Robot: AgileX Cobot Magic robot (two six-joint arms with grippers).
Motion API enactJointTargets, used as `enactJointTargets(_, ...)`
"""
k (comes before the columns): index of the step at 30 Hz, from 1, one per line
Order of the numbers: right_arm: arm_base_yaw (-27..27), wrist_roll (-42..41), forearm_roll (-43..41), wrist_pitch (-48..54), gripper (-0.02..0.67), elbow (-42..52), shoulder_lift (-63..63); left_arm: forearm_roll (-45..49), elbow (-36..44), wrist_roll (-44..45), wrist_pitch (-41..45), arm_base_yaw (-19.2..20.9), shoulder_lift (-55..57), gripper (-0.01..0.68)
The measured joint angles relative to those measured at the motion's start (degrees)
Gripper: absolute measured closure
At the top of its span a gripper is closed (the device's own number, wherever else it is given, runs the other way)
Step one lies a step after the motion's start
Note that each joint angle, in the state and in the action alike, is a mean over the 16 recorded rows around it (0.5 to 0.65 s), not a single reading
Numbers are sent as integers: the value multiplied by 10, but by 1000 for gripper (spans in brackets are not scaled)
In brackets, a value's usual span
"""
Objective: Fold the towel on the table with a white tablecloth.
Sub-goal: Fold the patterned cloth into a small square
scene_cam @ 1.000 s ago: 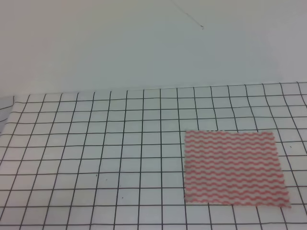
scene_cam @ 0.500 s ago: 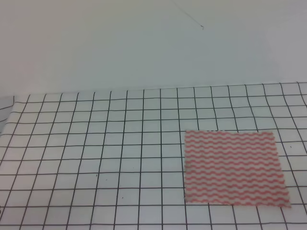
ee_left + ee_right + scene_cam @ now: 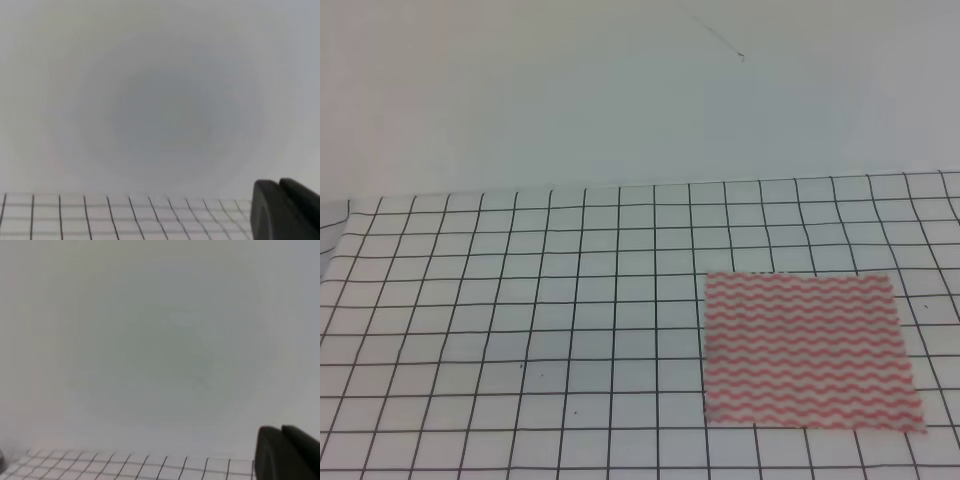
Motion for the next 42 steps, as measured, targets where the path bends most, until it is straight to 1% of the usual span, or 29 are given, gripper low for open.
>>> enactJointTargets(4, 0, -20, -18, 61, 650, -38, 81, 11, -29, 26, 43, 0, 53, 674)
enactJointTargets(8, 0, -23, -48, 128, 650, -62, 170, 10, -47, 36, 87, 0, 108, 674)
enactJointTargets(12, 0, 1, -86, 181, 650, -75, 255, -4, -59, 43, 127, 0, 154, 674)
enactJointTargets(17, 0, 54, -137, 212, 638, -80, 353, -25, -66, 50, 155, 0, 186, 674)
enactJointTargets(20, 0, 87, -160, 212, 610, -80, 411, -37, -66, 50, 162, 0, 195, 674)
enactJointTargets(25, 0, 130, -175, 187, 533, -81, 501, -46, -66, 51, 168, 0, 200, 674)
enactJointTargets(33, 0, 132, -162, 140, 409, -82, 624, -47, -66, 52, 170, 0, 201, 674)
enactJointTargets(37, 0, 122, -153, 117, 382, -87, 668, -47, -66, 52, 171, 0, 201, 674)
enactJointTargets(42, 0, 116, -147, 98, 376, -98, 709, -48, -66, 52, 175, 0, 201, 674)
